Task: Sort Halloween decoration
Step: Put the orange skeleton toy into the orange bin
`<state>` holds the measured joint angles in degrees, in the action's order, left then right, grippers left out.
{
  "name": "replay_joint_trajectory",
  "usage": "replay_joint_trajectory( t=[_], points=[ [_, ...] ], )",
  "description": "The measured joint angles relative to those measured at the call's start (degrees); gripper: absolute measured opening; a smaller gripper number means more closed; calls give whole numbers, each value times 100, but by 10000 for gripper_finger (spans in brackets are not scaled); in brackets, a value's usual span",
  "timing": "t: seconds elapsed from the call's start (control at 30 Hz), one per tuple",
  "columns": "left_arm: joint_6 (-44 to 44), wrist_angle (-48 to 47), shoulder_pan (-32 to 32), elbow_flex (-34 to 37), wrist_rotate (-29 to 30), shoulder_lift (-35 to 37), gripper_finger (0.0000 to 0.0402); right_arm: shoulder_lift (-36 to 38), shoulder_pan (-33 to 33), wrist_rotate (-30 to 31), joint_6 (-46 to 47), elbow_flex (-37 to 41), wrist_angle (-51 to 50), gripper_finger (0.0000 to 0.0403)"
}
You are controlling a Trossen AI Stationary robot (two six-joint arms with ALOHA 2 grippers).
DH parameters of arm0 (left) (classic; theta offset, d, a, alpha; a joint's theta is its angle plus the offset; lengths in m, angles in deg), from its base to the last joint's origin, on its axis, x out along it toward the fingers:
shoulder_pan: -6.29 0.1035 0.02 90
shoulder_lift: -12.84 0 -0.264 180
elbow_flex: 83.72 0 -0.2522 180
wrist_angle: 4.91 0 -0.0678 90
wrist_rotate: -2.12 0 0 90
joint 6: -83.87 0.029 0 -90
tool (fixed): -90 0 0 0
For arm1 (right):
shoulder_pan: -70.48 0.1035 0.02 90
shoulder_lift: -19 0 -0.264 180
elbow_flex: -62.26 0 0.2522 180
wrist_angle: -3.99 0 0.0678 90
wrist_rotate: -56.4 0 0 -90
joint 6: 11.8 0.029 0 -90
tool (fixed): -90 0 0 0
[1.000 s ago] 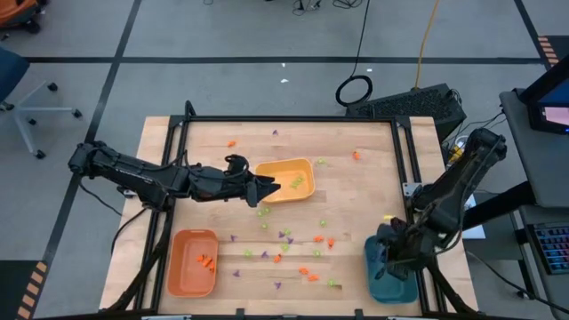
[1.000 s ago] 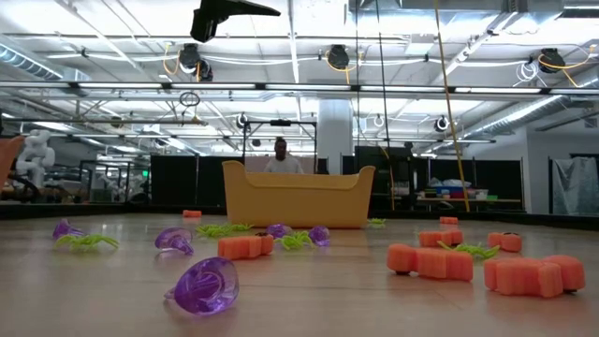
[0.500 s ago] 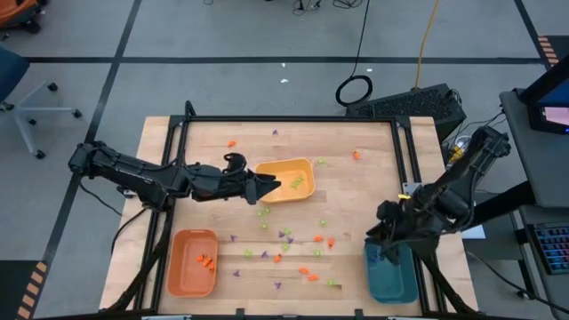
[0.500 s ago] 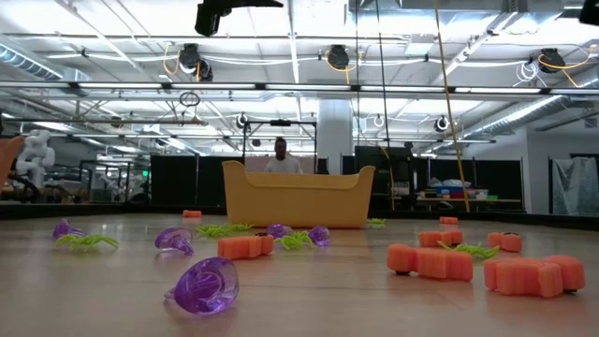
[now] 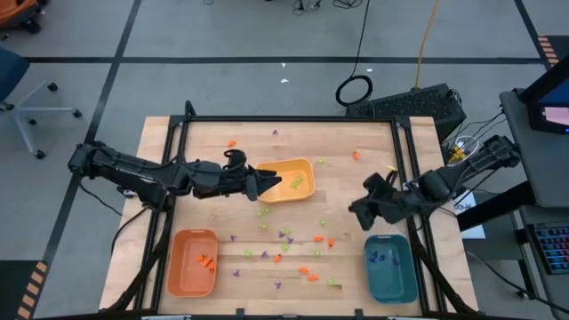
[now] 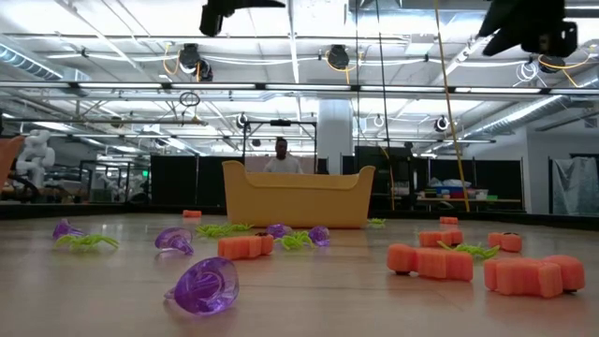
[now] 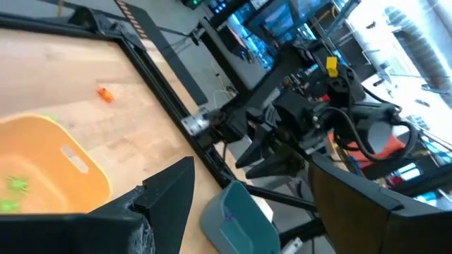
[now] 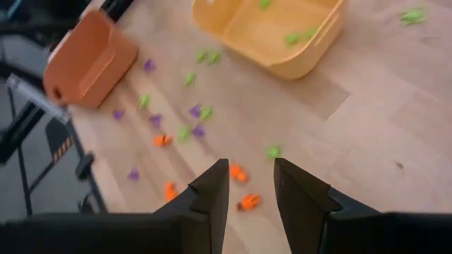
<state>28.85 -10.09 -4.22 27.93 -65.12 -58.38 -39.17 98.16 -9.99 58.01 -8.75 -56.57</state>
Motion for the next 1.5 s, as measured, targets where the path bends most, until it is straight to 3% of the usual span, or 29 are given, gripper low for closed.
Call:
replay_joint_trajectory(
  t=[0.2,0.4,0.57,0.87,1.13,1.33,1.5],
  points=[
    [265,-2,158,0,-4,0,276,0,-734,-13,95,0,65,102],
    [803,-10,366,0,-66,0,276,28,-1596,-482,-333,0,243,102],
    [1255,-86,620,-2,-825,-2,276,28,-2242,-1046,-453,0,223,102],
    [1636,-357,1064,-2,-2152,-7,276,26,-3041,-1027,-920,0,-182,102],
    [1647,-354,1153,-2,-2116,-4,276,19,-4151,-591,-947,0,-296,127],
    [1680,-356,1380,-2,-2263,-4,276,-228,-4925,-838,-1303,0,-779,159],
    [1652,-356,1612,-2,-2299,-4,276,-867,-5534,-1487,-2226,0,-709,190]
  ],
)
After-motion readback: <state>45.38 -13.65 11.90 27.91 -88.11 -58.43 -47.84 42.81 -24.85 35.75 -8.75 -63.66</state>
